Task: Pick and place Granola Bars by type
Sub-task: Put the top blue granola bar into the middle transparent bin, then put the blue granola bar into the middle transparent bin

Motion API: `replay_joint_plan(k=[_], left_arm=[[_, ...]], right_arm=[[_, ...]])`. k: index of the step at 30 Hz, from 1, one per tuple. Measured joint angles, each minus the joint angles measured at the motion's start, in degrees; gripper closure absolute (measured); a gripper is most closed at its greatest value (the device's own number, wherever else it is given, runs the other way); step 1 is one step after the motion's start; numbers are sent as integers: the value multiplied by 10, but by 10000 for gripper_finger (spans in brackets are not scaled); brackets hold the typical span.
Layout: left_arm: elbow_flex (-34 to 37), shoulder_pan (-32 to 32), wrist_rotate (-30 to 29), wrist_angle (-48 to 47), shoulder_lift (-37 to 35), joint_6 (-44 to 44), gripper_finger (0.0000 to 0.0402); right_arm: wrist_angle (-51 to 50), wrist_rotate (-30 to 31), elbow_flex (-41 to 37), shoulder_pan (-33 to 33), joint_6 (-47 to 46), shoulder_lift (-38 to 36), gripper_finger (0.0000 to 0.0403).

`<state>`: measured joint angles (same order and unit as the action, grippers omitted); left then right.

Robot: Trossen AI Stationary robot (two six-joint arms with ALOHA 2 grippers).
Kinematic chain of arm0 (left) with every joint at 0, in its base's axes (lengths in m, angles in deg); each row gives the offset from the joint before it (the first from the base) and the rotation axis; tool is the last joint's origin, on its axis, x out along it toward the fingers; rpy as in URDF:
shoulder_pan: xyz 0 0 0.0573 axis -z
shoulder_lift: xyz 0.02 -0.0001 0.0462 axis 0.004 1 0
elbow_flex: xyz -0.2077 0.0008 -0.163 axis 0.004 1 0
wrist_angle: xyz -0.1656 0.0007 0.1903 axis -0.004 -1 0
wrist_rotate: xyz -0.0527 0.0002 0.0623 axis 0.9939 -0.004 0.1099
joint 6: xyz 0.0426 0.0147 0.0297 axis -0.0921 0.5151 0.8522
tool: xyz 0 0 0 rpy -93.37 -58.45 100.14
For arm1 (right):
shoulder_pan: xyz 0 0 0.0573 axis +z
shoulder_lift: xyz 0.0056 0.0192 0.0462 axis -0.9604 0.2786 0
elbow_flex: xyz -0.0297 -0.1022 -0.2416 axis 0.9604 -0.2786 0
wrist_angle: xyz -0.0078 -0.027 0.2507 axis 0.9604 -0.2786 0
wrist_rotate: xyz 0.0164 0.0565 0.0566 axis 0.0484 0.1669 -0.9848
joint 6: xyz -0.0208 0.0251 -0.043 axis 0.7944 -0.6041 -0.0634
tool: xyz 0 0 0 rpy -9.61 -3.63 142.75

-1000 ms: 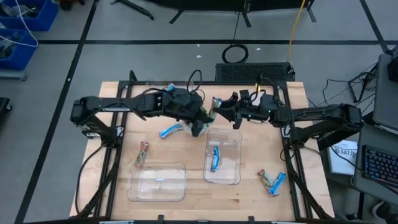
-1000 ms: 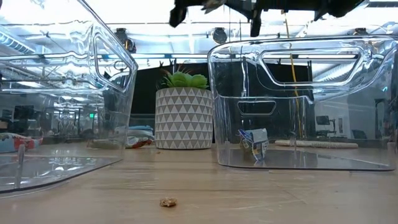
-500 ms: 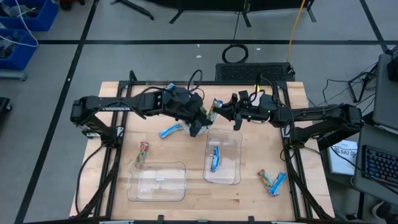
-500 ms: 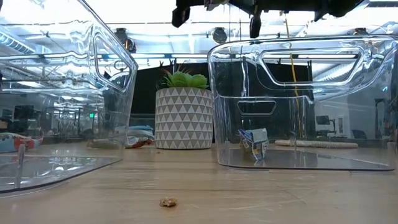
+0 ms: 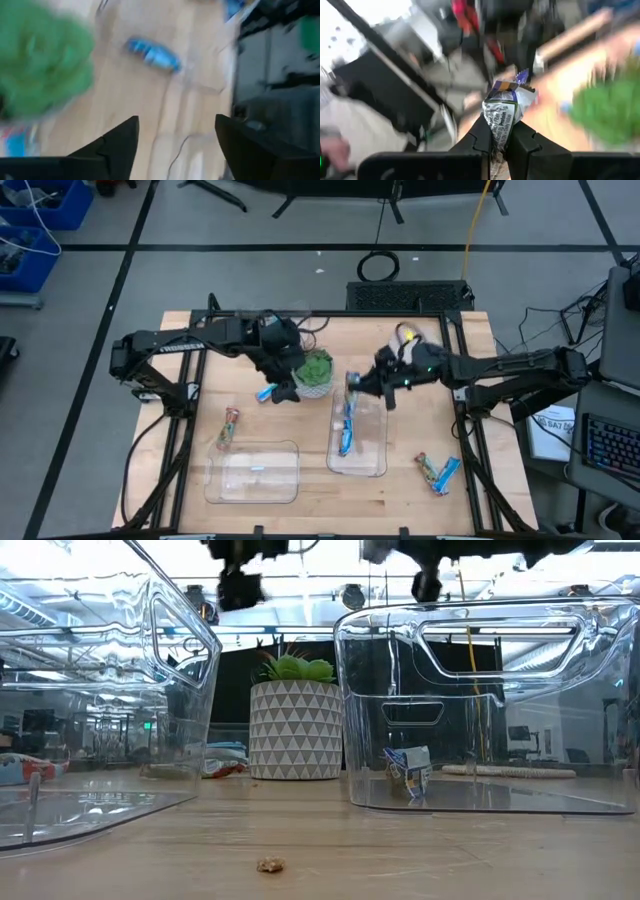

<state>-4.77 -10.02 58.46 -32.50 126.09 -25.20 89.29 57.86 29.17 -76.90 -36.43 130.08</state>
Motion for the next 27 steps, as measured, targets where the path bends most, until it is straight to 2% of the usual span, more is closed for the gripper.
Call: replay_joint_plan(k=[5, 9, 16, 21, 27], left_arm=[[0, 30, -11, -33, 1, 10, 118], [0, 61, -43, -16, 2, 7, 126], [0, 93, -66, 29, 2, -48, 148], [0, 110, -61, 39, 2, -63, 161], [0, 129, -61, 40, 2, -62, 157]], right_arm=[[-111, 19, -10, 43, 16, 25, 384], [-103, 63, -40, 61, 21, 45, 385], [-104, 76, -97, 62, 8, 98, 374], [-98, -26, -102, 51, 11, 101, 311], [-102, -139, -84, 25, -36, 61, 226]])
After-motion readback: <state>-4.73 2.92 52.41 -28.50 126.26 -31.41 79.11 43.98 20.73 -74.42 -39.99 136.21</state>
